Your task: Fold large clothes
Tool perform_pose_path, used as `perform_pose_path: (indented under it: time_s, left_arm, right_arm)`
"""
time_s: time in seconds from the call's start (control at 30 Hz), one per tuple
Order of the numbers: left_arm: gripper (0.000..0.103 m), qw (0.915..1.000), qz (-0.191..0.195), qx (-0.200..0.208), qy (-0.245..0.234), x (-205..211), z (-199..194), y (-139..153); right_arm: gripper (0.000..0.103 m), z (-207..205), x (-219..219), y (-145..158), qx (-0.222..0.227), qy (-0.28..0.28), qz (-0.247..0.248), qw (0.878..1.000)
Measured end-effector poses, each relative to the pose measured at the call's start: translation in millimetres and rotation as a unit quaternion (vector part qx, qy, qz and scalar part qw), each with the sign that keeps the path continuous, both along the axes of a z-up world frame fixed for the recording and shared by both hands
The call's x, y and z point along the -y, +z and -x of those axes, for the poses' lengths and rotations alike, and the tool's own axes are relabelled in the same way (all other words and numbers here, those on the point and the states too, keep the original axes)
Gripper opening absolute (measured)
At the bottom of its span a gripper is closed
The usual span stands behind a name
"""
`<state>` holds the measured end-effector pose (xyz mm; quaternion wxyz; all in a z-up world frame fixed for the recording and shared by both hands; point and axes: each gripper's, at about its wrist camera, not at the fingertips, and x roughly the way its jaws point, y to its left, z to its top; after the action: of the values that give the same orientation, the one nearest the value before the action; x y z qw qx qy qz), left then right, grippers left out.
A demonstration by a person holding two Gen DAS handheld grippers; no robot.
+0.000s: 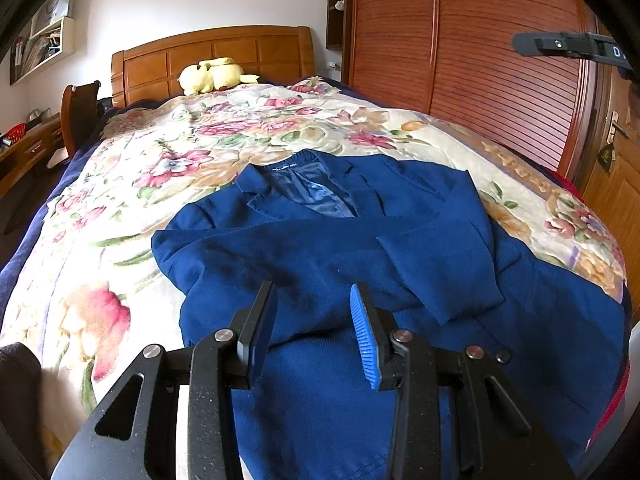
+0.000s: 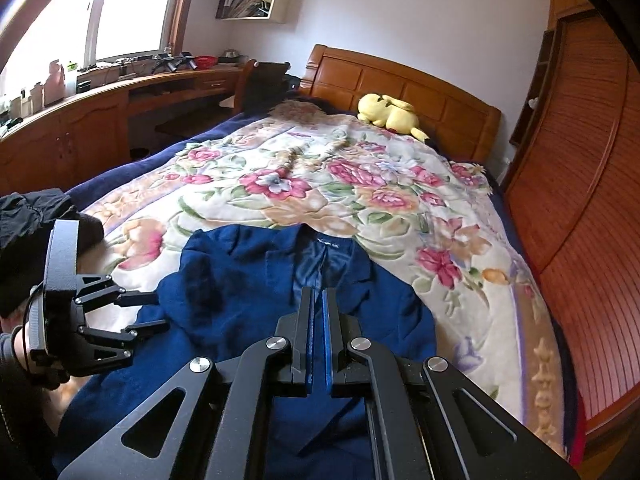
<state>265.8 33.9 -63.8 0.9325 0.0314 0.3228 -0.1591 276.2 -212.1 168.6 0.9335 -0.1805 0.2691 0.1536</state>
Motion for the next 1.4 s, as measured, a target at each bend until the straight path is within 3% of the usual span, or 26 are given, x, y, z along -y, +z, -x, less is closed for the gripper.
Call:
perform_pose_path:
  time_s: [0.13,0.33,0.43,0.47,0.5,0.8,0.87,0.97,1.0,1.2,1.4]
  left_arm:
    - [0.039,1.0000,-0.004,-0.001,-0.004,4.2,0.6,-1.9]
    - [0.039,0.9998,-0.012,0.000,-0.015,14.6,3.4,-3.7]
    - [0.039,0.9997,-0.015,0.000,-0.019,17.3,4.6,-4.5]
    - [0.039,0.9997,-0.016,-0.001,-0.020,17.9,5.0,-4.7]
    - [0.039,0.9996,-0.017,-0.001,-0.021,18.5,5.5,-4.7]
    - [0.039,0.9997,-0.015,0.003,-0.020,16.2,6.0,-1.8]
    - [0.039,0.9997,-0.014,0.004,-0.019,14.7,6.0,-0.8]
    - [0.039,0.9998,-0.011,0.006,-0.017,12.3,7.1,1.2]
    - [0.039,0.9998,-0.011,0.007,-0.016,11.7,7.4,2.2]
    - [0.039,0.9995,-0.018,0.023,-0.006,2.8,10.4,11.5]
    - [0.039,0.9987,-0.008,0.041,0.030,-29.0,11.2,25.4]
  right_arm:
    - [0.002,-2.0,8.8,-21.7,-0.010,-0.006,-0.006,1.000]
    - [0.005,-16.6,33.2,-76.9,-0.072,-0.037,-0.017,0.997]
    - [0.027,-28.2,46.6,-104.5,-0.103,-0.060,-0.038,0.992]
    - [0.040,-33.0,50.2,-114.1,-0.113,-0.068,-0.047,0.990]
    - [0.044,-38.0,52.7,-124.2,-0.122,-0.076,-0.054,0.988]
    - [0.044,-80.4,51.3,-183.7,-0.178,-0.095,-0.086,0.976]
    - [0.041,-86.5,47.4,-188.3,-0.183,-0.100,-0.082,0.975]
    - [0.015,-85.9,39.1,-187.6,-0.175,-0.091,-0.072,0.978]
    - [0.011,-85.1,36.9,-187.1,-0.173,-0.086,-0.069,0.979]
    - [0.008,-67.1,17.5,-155.9,-0.140,-0.040,-0.081,0.986]
    - [0.008,-38.7,-33.5,-116.1,-0.108,0.034,-0.092,0.989]
